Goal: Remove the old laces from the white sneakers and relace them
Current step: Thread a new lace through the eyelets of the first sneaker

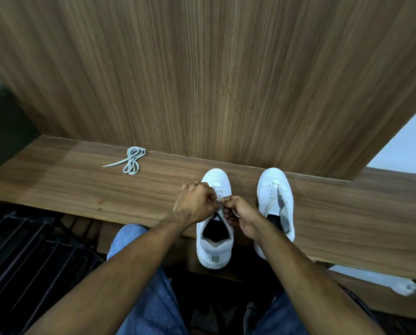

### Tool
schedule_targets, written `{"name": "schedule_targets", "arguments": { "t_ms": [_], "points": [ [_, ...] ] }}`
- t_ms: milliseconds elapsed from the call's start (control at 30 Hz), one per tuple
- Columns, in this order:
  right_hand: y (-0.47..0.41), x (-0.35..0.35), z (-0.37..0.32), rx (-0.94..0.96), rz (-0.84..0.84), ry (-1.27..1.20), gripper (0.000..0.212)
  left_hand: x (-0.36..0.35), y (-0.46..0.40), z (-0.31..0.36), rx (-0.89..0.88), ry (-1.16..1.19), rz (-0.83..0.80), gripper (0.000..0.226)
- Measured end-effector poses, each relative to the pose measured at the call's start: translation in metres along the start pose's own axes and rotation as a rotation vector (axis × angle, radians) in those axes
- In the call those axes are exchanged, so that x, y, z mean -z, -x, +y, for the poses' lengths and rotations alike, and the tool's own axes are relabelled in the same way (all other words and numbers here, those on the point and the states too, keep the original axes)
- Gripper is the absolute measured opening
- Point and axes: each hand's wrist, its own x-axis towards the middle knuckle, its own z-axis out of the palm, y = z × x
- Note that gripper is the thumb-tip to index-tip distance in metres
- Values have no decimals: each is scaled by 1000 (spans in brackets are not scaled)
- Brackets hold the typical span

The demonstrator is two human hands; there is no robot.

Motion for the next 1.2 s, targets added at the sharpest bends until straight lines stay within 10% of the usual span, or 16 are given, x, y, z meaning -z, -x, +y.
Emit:
{"name": "schedule_targets", "arguments": {
  "t_ms": [200, 400, 533, 700, 967, 1200],
  "points": [
    [0, 0, 1, 22, 2, -2, 19, 22, -11, 23, 473, 565, -404, 22],
    [0, 5, 1, 160, 12, 121, 21, 32, -11, 13, 526, 653, -470, 21],
    [4, 19, -7, 537, 133, 975, 17, 35, -12, -3, 564, 758, -397, 23],
    [27, 32, -12, 512, 280, 1700, 22, 29, 2, -20, 681, 795, -348, 20],
    [26, 23, -12, 437, 308, 1681, 18, 9, 5, -31, 624, 812, -273, 21],
    [19, 21, -7, 170, -80, 724, 54, -16, 23, -35, 153, 793, -267, 29]
  ]
}}
